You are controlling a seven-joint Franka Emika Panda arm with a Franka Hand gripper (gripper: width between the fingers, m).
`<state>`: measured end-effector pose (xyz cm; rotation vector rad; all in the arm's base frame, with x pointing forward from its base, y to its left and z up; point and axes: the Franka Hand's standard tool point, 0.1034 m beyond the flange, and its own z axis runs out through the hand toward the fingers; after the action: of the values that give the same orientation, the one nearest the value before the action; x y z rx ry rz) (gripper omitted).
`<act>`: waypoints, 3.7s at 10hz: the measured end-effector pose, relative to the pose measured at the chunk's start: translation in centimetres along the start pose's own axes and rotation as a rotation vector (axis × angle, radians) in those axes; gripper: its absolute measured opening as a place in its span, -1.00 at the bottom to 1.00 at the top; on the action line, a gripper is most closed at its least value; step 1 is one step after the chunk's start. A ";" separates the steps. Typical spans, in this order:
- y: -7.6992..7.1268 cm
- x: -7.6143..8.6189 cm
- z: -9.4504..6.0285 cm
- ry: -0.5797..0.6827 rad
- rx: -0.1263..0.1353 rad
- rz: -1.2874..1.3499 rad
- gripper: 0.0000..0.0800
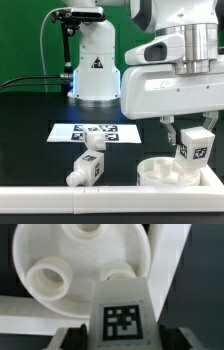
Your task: Assemble stool
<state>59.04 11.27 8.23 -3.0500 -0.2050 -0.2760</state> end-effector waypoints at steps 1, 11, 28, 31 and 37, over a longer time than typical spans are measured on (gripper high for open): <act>-0.1 -0.2 0.1 -0.003 0.000 -0.001 -0.16; -0.3 -0.5 0.4 0.013 0.000 -0.006 0.42; -0.9 -0.2 0.5 -0.147 0.003 0.910 -0.14; -1.4 -0.3 0.5 -0.159 0.035 1.136 -0.14; 0.5 0.2 0.7 -0.159 0.127 1.553 -0.14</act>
Offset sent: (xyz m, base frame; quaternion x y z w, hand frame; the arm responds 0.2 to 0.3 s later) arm -0.0056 0.0018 -0.0107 -0.0170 0.0103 -0.0059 0.9998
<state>59.41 10.88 7.51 -2.1805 1.8478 0.1059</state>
